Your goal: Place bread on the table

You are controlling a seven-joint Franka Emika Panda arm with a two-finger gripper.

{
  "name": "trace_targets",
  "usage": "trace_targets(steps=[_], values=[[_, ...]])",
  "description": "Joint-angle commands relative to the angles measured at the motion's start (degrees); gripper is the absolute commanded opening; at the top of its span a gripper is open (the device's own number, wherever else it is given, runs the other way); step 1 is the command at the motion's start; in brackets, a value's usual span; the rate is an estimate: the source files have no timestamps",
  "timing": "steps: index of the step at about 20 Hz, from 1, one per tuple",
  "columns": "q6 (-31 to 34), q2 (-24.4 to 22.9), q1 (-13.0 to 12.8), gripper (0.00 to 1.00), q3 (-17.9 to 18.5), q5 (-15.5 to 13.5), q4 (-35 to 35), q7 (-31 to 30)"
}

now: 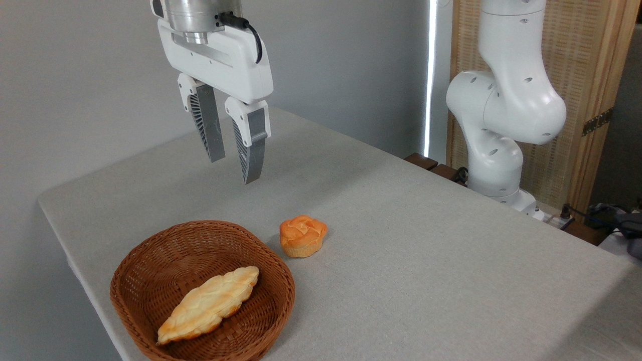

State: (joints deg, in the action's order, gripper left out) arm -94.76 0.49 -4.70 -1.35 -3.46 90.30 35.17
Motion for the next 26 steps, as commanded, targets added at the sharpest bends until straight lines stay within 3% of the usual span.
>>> trace_targets(steps=[1,10,22,26], values=[[-4.02,-2.94,-0.22,1.00,0.64,-1.46,3.82,-0.19],[-15.62,-3.39,-0.22,1.00,0.73,-1.29,10.33,-0.19],[-41.89,-1.90,-0.31,1.00,0.73,-0.67,26.05,-0.54],[-44.81,-0.41,-0.31,1.00,0.64,2.39,27.56,-0.28]])
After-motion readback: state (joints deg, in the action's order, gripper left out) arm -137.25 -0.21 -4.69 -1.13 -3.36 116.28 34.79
